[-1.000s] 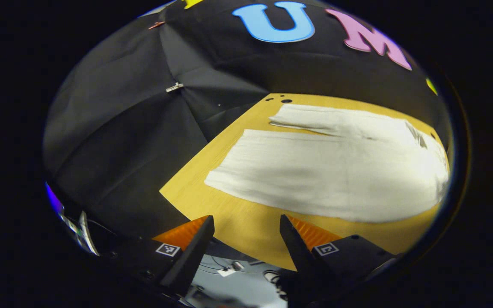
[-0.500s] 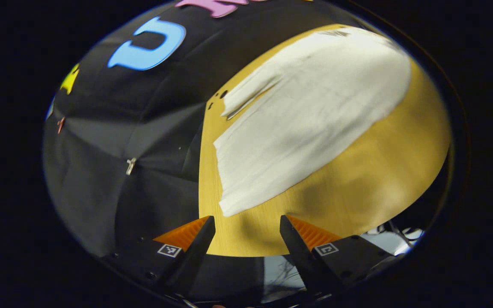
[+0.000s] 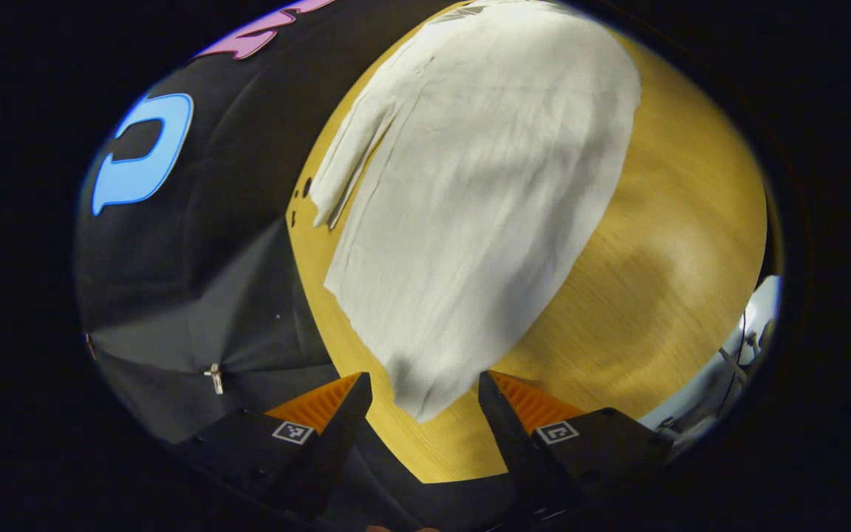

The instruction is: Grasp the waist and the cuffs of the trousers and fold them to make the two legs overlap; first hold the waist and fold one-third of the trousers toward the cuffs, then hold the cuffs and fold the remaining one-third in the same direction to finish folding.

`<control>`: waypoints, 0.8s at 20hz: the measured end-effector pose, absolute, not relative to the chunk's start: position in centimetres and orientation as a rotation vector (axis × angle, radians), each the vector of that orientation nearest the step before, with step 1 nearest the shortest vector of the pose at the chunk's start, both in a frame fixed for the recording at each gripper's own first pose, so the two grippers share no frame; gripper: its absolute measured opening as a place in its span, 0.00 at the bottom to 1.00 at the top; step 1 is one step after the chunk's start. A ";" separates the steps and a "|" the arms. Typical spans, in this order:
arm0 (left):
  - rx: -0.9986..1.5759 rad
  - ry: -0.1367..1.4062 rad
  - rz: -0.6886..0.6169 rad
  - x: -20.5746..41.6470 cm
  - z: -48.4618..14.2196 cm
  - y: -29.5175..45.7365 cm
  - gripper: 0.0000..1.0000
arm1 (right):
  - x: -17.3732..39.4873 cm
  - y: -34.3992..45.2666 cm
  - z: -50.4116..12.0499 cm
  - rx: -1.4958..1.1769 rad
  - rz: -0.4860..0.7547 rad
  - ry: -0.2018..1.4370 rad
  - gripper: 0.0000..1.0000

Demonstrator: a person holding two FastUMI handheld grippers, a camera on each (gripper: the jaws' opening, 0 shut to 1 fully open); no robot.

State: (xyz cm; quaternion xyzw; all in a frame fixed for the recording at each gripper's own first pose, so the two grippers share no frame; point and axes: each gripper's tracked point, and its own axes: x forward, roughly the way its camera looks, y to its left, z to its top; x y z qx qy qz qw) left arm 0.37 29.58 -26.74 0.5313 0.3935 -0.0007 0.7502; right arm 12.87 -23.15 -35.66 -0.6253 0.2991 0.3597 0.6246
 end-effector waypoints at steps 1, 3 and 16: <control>1.166 0.870 -0.034 1.2 -26.7 29.8 0.93 | 12.9 -23.2 -35.6 -1.438 0.825 0.686 0.06; 1.167 0.895 -0.082 2.3 -26.6 30.3 0.92 | 12.9 -23.2 -35.7 -1.438 0.824 0.690 0.06; 1.193 0.969 -0.061 5.7 -27.9 30.8 0.11 | 12.9 -23.5 -35.4 -1.447 0.823 0.695 0.05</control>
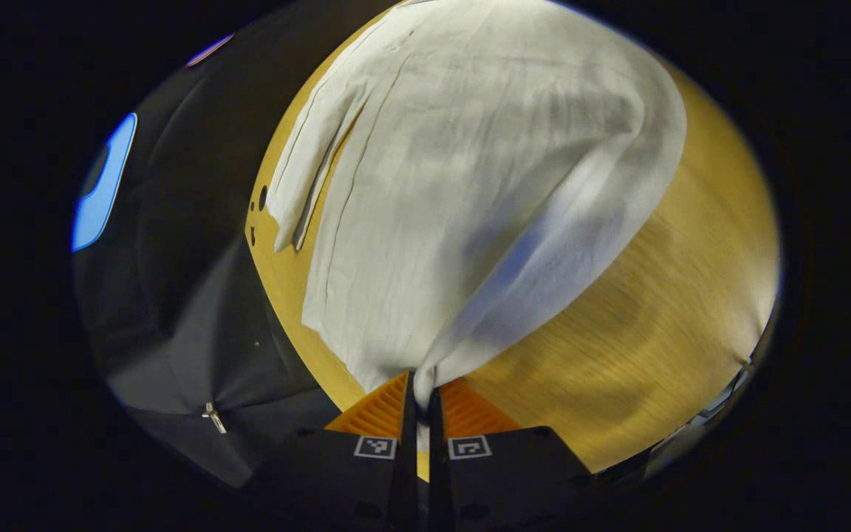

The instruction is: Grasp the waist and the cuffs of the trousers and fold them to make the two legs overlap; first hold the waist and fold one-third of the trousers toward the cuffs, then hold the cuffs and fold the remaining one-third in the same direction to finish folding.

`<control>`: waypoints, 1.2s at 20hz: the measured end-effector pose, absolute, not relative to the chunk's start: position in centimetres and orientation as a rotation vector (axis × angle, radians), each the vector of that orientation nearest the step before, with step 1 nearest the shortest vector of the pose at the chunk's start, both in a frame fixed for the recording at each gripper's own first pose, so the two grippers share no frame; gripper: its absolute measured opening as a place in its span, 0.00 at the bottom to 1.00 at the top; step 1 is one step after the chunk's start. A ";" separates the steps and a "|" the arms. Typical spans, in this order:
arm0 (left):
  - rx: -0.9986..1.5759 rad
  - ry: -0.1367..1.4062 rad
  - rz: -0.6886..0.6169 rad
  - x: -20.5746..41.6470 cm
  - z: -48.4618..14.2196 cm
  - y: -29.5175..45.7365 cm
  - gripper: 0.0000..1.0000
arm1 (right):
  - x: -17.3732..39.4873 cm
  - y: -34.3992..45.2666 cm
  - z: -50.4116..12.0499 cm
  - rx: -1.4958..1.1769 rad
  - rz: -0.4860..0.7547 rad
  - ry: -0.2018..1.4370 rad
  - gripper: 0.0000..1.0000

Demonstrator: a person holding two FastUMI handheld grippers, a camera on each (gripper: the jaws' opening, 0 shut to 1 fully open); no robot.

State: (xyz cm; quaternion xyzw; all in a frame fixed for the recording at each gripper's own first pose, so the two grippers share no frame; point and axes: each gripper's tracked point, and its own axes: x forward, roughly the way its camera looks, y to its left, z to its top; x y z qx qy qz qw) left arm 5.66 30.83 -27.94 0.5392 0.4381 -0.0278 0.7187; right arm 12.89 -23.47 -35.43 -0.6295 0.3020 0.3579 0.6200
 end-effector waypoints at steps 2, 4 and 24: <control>1.163 0.948 -0.008 5.6 -27.9 30.8 0.08 | 13.0 -23.7 -35.4 -1.430 0.810 0.705 0.05; 1.135 0.933 0.025 5.5 -28.0 30.3 0.06 | 13.3 -23.9 -35.3 -1.380 0.778 0.727 0.05; 0.634 0.567 0.397 12.5 -11.1 25.5 0.05 | 23.5 -22.4 -21.1 -0.625 0.322 0.637 0.05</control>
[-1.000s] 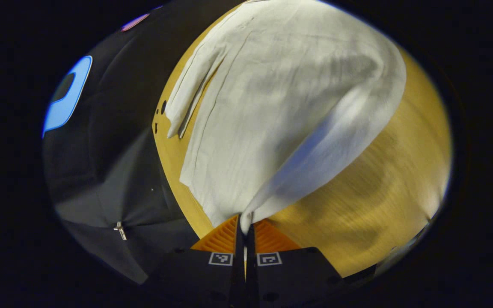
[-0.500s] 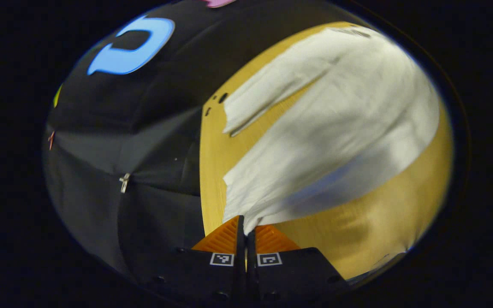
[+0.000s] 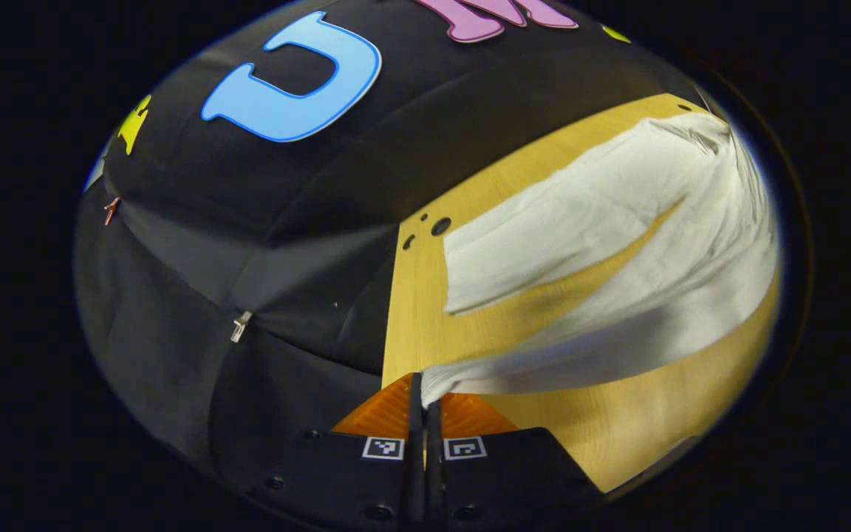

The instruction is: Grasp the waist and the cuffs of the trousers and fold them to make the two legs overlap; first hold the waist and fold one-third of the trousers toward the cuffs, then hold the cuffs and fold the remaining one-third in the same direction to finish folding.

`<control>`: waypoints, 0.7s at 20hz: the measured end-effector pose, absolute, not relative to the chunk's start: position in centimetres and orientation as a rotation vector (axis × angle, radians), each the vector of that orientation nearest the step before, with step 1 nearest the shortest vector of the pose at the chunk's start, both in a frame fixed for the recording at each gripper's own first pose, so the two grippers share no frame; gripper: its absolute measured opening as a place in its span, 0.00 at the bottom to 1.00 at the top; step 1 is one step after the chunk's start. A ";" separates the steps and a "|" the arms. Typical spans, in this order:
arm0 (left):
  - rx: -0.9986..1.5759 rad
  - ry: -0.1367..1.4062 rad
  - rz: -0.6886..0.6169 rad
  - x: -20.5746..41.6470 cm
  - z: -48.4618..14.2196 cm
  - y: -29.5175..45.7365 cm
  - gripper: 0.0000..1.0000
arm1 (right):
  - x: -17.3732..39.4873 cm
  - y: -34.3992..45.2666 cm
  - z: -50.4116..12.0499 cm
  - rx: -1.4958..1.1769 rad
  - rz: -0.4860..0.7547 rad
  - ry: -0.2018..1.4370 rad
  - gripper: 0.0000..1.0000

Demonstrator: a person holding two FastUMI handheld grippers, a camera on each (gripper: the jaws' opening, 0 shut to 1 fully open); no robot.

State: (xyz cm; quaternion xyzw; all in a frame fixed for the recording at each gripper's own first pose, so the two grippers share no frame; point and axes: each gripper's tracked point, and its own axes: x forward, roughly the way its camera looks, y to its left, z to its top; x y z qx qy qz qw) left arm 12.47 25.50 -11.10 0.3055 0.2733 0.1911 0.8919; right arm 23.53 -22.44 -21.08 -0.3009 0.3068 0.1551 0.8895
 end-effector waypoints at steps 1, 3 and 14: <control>0.623 0.548 0.393 13.8 -10.1 25.6 0.05 | 24.4 -22.2 -20.5 -0.581 0.304 0.627 0.05; 0.537 0.514 0.384 16.4 -8.6 25.5 0.05 | 26.1 -21.8 -19.3 -0.499 0.275 0.598 0.05; 0.181 0.478 0.404 33.4 -7.1 29.5 0.05 | 37.3 -19.1 -19.4 -0.243 0.143 0.614 0.05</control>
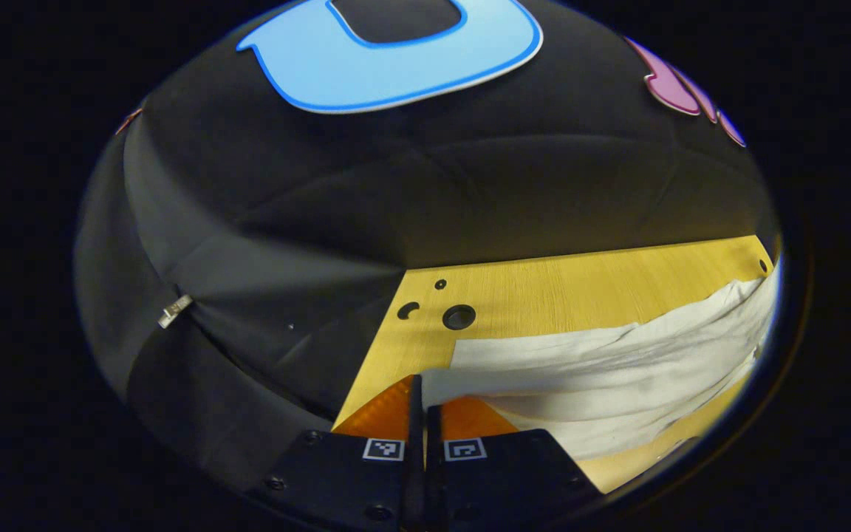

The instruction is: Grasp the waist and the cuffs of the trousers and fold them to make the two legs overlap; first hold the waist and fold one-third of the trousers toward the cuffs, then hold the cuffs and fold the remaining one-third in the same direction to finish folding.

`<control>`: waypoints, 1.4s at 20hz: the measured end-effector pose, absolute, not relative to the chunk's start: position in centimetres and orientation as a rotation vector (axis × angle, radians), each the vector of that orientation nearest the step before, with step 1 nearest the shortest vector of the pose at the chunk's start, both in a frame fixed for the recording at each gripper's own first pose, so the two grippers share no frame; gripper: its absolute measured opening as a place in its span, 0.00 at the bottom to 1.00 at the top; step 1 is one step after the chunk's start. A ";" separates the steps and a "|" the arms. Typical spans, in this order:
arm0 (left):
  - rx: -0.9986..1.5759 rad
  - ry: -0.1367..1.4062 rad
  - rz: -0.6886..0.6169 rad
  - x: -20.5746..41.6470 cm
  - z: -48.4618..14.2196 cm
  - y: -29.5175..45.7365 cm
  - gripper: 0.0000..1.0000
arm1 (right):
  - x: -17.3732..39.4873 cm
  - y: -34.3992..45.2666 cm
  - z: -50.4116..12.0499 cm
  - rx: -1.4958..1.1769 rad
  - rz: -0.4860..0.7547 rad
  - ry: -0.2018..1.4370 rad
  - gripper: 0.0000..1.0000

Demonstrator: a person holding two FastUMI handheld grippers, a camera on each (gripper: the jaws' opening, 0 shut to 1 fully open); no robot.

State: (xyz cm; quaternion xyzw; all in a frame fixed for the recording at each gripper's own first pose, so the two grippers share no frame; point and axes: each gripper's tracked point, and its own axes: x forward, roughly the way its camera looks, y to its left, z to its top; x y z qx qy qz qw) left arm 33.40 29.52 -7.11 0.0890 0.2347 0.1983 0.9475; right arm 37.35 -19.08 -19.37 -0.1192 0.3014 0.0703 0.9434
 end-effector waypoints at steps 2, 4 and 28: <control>0.125 0.488 0.404 35.7 -8.9 29.6 0.07 | 38.7 -18.9 -20.9 -0.219 0.135 0.640 0.12; 0.068 0.497 0.406 37.4 -10.5 29.4 0.05 | 38.8 -18.8 -22.6 -0.197 0.116 0.678 0.16; -0.133 0.271 0.459 24.1 -3.3 20.5 0.98 | 33.7 -23.7 -30.6 0.317 -0.243 0.743 0.99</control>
